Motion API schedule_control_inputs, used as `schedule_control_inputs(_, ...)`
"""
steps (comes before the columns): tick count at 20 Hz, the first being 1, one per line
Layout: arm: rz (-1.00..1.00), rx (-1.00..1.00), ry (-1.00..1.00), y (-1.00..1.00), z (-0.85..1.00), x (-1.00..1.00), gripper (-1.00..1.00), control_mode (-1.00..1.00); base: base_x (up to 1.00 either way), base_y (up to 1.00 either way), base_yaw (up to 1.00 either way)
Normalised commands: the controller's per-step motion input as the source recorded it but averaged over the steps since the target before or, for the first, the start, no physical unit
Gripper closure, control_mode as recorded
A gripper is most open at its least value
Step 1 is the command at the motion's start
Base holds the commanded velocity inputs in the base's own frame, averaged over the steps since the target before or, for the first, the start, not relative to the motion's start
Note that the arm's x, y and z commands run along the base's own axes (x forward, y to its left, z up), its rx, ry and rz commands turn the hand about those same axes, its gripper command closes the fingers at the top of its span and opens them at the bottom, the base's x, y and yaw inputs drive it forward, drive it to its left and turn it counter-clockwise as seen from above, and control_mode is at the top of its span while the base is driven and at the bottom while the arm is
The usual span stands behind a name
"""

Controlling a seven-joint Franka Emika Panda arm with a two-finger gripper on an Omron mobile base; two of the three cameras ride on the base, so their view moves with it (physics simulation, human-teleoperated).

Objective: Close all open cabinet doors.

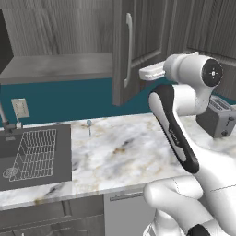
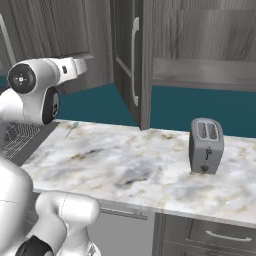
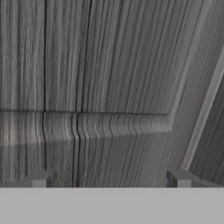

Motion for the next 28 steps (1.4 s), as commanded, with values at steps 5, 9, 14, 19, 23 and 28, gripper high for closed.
schedule_control_inputs(5,0.00,0.00,0.00,0.03,-0.02,0.59,-1.00,-1.00,0.00,0.00,0.00)
schedule_control_inputs(9,0.00,0.00,0.00,0.12,-0.04,0.60,-1.00,-1.00,0.00,0.00,0.00)
schedule_control_inputs(14,0.00,0.00,0.00,0.23,-0.09,0.59,-1.00,-1.00,0.00,0.00,0.00)
schedule_control_inputs(19,-0.02,-0.02,-0.01,0.25,-0.12,0.63,-1.00,-1.00,0.00,0.00,0.00)
schedule_control_inputs(23,-0.07,-0.03,0.00,0.10,-0.16,0.75,-1.00,-1.00,0.00,0.00,0.00)
schedule_control_inputs(28,-0.06,-0.02,-0.04,0.02,-0.23,0.77,-1.00,-1.00,0.00,0.00,0.00)
